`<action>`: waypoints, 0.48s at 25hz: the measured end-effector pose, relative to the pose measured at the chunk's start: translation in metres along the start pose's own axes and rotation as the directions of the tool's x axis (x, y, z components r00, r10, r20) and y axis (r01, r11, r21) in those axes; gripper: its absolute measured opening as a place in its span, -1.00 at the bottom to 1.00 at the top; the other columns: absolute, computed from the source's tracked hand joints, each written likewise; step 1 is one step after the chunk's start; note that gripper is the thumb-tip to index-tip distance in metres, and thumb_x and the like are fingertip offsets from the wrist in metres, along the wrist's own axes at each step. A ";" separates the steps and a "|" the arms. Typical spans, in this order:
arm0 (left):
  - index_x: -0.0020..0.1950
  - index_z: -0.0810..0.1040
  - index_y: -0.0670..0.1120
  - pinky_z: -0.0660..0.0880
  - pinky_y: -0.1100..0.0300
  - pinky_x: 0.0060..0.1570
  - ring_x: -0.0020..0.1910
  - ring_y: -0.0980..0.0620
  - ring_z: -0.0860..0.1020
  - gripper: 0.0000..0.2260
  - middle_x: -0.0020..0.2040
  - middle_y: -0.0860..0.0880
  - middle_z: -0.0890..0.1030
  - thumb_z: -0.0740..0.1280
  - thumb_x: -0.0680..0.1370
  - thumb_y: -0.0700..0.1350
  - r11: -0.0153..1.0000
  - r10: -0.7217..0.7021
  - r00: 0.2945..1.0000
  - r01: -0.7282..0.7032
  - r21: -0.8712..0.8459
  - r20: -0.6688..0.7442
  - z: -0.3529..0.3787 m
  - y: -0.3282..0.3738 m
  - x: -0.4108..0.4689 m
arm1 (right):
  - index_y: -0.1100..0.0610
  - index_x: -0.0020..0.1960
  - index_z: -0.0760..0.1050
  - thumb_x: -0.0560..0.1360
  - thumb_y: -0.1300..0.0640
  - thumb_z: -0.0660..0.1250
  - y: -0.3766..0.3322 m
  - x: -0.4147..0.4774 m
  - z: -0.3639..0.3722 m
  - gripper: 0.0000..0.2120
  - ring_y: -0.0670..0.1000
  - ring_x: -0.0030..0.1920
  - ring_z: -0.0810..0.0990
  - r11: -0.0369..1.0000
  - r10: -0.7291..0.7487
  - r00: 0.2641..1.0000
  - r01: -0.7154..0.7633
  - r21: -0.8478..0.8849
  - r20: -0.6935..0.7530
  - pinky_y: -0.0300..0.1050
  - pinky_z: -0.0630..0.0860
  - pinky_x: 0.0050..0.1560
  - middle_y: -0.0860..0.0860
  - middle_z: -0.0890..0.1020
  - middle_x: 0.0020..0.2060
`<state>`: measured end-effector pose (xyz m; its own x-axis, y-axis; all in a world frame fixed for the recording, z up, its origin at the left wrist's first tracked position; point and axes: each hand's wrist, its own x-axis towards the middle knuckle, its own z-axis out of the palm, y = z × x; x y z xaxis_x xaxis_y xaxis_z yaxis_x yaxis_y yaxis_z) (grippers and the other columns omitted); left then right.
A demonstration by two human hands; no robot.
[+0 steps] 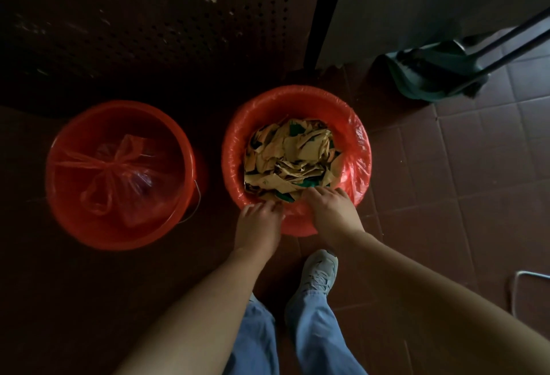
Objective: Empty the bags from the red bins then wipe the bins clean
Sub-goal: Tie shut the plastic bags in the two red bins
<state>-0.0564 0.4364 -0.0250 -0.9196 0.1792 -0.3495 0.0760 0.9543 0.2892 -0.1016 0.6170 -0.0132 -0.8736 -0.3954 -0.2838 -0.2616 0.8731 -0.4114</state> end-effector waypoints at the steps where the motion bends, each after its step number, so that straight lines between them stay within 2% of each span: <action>1: 0.09 0.62 0.01 0.44 0.04 0.05 -0.01 -0.05 0.61 -0.86 0.02 0.03 0.62 0.30 0.60 -0.10 0.999 -0.042 0.999 0.043 -0.018 0.025 -0.005 0.001 0.004 | 0.10 0.20 0.55 0.55 0.09 0.39 -0.001 -0.003 -0.001 -0.76 0.17 0.05 0.62 1.000 -0.009 0.999 0.009 -0.007 -0.051 0.10 0.48 0.09 0.04 0.65 0.00; 4: 0.19 0.54 0.03 0.44 0.04 0.12 0.09 -0.03 0.60 -0.76 0.12 0.06 0.61 0.21 0.59 -0.19 0.989 -0.134 0.988 0.138 -0.048 0.077 -0.018 0.006 0.008 | 0.03 0.35 0.46 0.47 -0.11 0.46 0.000 -0.022 -0.003 -0.49 0.16 0.17 0.54 0.995 -0.013 0.999 0.008 -0.103 -0.048 0.14 0.49 0.12 0.05 0.57 0.17; 6: 0.20 0.51 0.03 0.41 0.02 0.16 0.13 -0.03 0.58 -0.74 0.13 0.05 0.61 0.19 0.58 -0.21 0.984 -0.161 0.983 0.167 -0.064 0.086 -0.022 0.009 0.008 | 0.02 0.39 0.45 0.39 -0.05 0.54 0.000 -0.031 -0.002 -0.39 0.20 0.21 0.51 0.973 -0.010 1.000 0.011 -0.231 0.004 0.17 0.48 0.16 0.10 0.53 0.23; 9: 0.15 0.54 0.00 0.42 0.01 0.09 0.08 -0.07 0.54 -0.85 0.09 0.01 0.58 0.23 0.62 -0.12 0.983 -0.129 0.992 0.127 -0.133 -0.007 -0.019 0.007 0.002 | 0.03 0.27 0.55 0.39 0.09 0.52 0.004 -0.032 0.000 -0.54 0.20 0.12 0.51 0.961 0.005 0.998 -0.024 -0.276 -0.069 0.16 0.46 0.13 0.13 0.54 0.15; 10: 0.12 0.54 -0.03 0.44 0.01 0.06 0.06 -0.08 0.51 -0.88 0.06 -0.01 0.57 0.27 0.62 -0.09 0.987 -0.080 0.994 0.069 -0.143 -0.071 -0.015 0.006 -0.001 | 0.04 0.18 0.59 0.39 0.10 0.53 0.006 -0.034 0.001 -0.63 0.18 0.07 0.53 0.964 -0.025 0.996 0.000 -0.267 -0.091 0.14 0.46 0.10 0.10 0.55 0.09; 12: 0.06 0.54 -0.05 0.46 0.00 0.01 0.02 -0.09 0.47 -0.90 0.01 -0.03 0.55 0.35 0.56 -0.12 0.985 0.114 0.981 -0.132 -0.108 -0.157 -0.003 0.003 -0.008 | 0.03 0.06 0.64 0.41 0.10 0.51 0.010 -0.041 0.009 -0.77 0.12 -0.02 0.54 0.947 -0.152 0.985 0.123 -0.296 -0.078 0.05 0.43 0.03 0.02 0.57 0.01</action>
<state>-0.0501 0.4370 -0.0189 -0.9541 0.2468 -0.1699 0.1545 0.8910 0.4268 -0.0651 0.6394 -0.0138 -0.8531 -0.4999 -0.1493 -0.4762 0.8630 -0.1686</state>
